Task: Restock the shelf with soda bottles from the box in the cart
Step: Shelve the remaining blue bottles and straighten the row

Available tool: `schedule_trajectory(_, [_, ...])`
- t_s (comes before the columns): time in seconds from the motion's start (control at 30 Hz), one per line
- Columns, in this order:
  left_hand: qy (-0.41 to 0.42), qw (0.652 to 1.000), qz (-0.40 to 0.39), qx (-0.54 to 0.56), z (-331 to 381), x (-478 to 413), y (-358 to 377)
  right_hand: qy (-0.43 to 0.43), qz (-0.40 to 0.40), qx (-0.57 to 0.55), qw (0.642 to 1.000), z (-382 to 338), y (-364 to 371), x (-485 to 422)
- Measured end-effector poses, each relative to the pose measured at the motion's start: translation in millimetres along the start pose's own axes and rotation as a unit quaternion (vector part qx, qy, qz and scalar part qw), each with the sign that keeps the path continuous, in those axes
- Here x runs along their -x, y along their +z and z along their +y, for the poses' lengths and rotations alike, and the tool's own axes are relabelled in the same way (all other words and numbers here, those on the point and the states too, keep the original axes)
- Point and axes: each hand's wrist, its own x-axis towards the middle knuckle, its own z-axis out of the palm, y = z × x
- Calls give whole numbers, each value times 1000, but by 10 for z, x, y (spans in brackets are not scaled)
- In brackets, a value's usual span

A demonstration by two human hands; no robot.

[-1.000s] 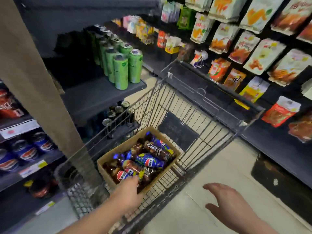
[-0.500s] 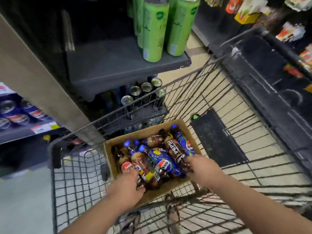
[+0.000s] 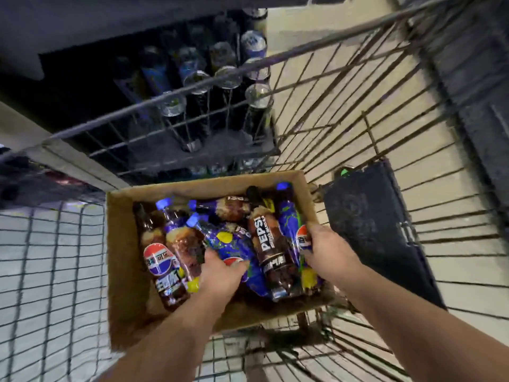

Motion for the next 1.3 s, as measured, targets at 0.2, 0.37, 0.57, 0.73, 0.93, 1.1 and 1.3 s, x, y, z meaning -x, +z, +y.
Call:
schedule_trajectory(0.2, [-68, 987, 55, 138, 41, -86, 195, 35, 19, -77, 996, -123, 325, -136])
schedule_trajectory(0.37, [-91, 973, 56, 204, -4, -143, 278, 49, 38, -216, 974, -82, 373, -127])
schedule_trajectory(0.57, [-80, 960, 60, 260, -91, -106, 346, 66, -3, -413, 908, -27, 402, -174])
schedule_trajectory(0.73, [-114, 942, 77, 305, -80, -173, 364, 101, -45, -412, 904, -24, 405, -325])
schedule_trajectory(0.93, [-74, 946, 90, 302, -164, -190, 369, 111, -52, -380, 917, -56, 433, -411])
schedule_trajectory(1.1, [-79, 950, 66, 295, -203, -196, 302, 114, -37, -412, 903, -16, 388, -371])
schedule_trajectory(1.3, [-78, 950, 65, 296, -141, -179, 261, 65, 47, -404, 911, -100, 106, -54])
